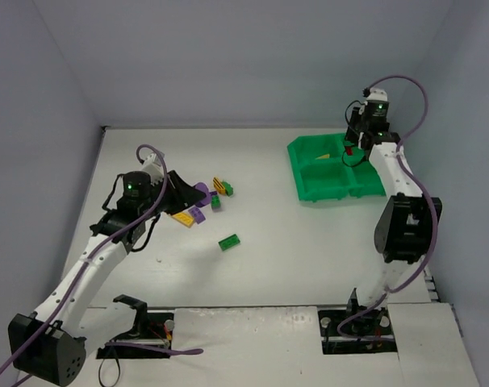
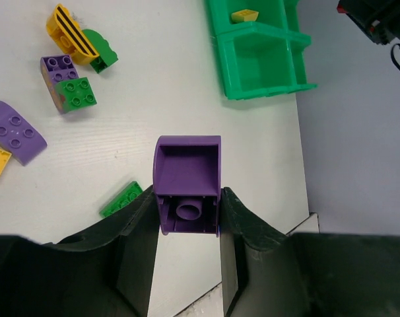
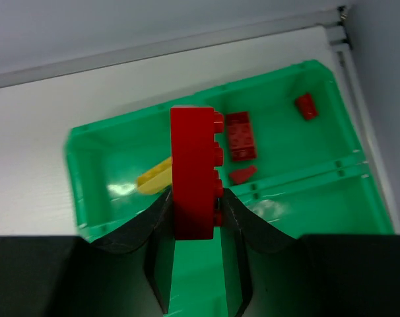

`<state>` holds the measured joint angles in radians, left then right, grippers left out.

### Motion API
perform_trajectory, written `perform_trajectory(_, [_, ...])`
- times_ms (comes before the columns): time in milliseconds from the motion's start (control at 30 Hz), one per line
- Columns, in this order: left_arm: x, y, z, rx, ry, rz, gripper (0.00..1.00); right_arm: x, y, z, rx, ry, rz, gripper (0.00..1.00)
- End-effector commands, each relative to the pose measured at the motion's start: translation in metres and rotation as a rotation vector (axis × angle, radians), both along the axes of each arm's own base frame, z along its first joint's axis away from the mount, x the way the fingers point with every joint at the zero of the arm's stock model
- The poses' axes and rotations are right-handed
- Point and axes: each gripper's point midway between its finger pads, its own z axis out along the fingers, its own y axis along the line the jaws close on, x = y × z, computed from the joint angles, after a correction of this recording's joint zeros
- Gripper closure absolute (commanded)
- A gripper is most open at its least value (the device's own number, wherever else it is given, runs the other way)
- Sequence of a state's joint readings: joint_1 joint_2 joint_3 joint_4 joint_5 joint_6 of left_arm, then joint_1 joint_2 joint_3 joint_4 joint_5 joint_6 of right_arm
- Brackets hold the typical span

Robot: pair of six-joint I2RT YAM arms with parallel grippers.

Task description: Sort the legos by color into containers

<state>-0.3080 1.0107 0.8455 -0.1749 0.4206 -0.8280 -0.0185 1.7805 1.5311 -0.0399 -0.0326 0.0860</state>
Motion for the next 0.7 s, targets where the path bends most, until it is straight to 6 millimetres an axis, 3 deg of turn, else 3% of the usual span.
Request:
perform_trajectory(0, [-0.002, 0.003, 0.027, 0.004, -0.092, -0.010, 0.94, 0.024, -0.042, -0.001, -0.011, -0.017, -0.110, 1.00])
perform_trajectory(133, [-0.006, 0.003, 0.028, -0.010, -0.091, -0.011, 0.94, 0.048, -0.063, -0.023, -0.031, 0.012, -0.140, 1.00])
perform_trajectory(167, [-0.007, 0.004, 0.029, -0.012, -0.093, -0.007, 0.94, 0.053, -0.067, -0.039, -0.021, 0.036, -0.149, 1.00])
perform_trajectory(233, [-0.008, 0.003, 0.029, -0.013, -0.094, -0.012, 0.94, 0.060, -0.077, -0.041, -0.001, 0.030, -0.168, 0.99])
perform_trajectory(267, [-0.009, 0.003, 0.029, -0.012, -0.096, -0.014, 0.94, 0.064, -0.082, -0.053, 0.003, 0.046, -0.177, 0.98])
perform_trajectory(333, [-0.010, 0.003, 0.032, -0.013, -0.105, -0.021, 0.94, 0.071, -0.086, -0.052, 0.001, 0.037, -0.181, 0.97])
perform_trajectory(400, [-0.011, 0.003, 0.033, -0.008, -0.109, -0.023, 0.94, 0.076, -0.088, -0.059, -0.004, 0.043, -0.176, 0.91])
perform_trajectory(433, [-0.011, 0.003, 0.033, -0.006, -0.109, -0.025, 0.94, 0.080, -0.088, -0.056, -0.005, 0.034, -0.176, 0.81])
perform_trajectory(500, [-0.011, 0.003, 0.031, -0.003, -0.102, -0.025, 0.94, 0.084, -0.083, -0.057, 0.006, 0.031, -0.141, 0.72])
perform_trajectory(567, [-0.011, 0.003, 0.030, -0.003, -0.099, -0.025, 0.94, 0.087, -0.080, -0.052, 0.014, 0.018, -0.125, 0.60])
perform_trajectory(667, [-0.010, 0.001, 0.029, -0.008, -0.096, -0.031, 0.94, 0.088, -0.076, -0.043, 0.025, 0.000, -0.101, 0.50])
